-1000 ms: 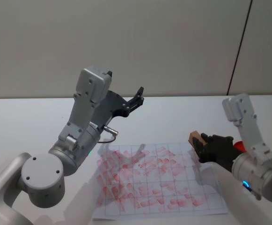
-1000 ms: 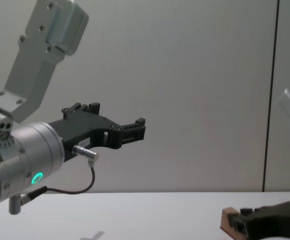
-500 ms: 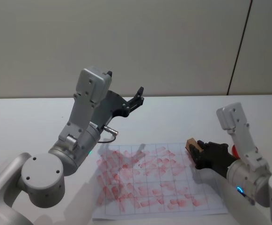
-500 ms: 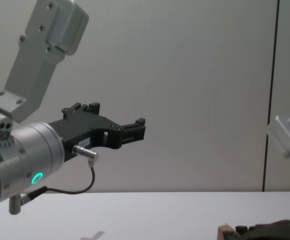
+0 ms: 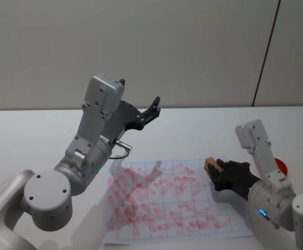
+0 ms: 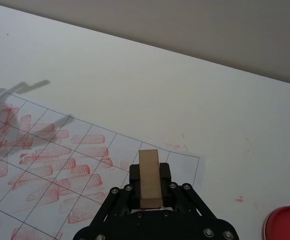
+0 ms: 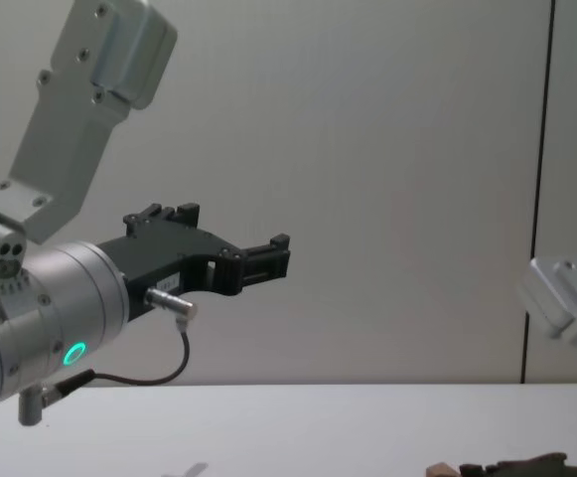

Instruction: Use the one hand to pick up the stamp and affix it onto the A4 paper.

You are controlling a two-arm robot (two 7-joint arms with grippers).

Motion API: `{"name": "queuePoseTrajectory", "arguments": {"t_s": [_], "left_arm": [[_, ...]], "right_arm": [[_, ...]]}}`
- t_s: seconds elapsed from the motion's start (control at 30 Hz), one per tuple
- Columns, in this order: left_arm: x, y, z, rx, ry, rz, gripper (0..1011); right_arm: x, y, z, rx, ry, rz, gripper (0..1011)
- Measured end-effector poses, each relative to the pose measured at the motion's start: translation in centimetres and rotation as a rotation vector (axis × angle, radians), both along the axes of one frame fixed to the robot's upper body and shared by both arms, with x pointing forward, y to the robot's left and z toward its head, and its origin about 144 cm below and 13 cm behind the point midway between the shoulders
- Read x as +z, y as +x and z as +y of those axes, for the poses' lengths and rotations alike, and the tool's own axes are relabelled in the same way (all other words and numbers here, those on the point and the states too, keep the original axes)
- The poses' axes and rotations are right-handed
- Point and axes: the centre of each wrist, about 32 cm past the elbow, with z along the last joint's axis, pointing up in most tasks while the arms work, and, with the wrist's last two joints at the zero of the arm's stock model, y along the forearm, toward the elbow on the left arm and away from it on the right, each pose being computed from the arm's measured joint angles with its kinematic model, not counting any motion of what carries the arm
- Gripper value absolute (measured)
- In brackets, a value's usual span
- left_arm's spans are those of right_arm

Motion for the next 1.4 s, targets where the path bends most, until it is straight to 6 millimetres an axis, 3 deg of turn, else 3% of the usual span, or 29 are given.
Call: {"name": "queuePoseTrajectory", "arguments": {"t_s": [0.97, 1.23, 1.4], "left_arm": [[0.0, 0.0, 0.0, 0.0, 0.0, 0.0, 1001], [0.0, 0.0, 0.0, 0.0, 0.0, 0.0, 1001], [0.0, 0.0, 0.0, 0.0, 0.0, 0.0, 1001]], "right_arm": [[-0.7, 0.4, 0.5, 0.003, -0.007, 0.038, 213], [0.5, 0.2, 0.4, -0.008, 0.008, 0.005, 213], [2.4, 0.2, 0.2, -0.026, 0.033, -0.055, 213]]}}
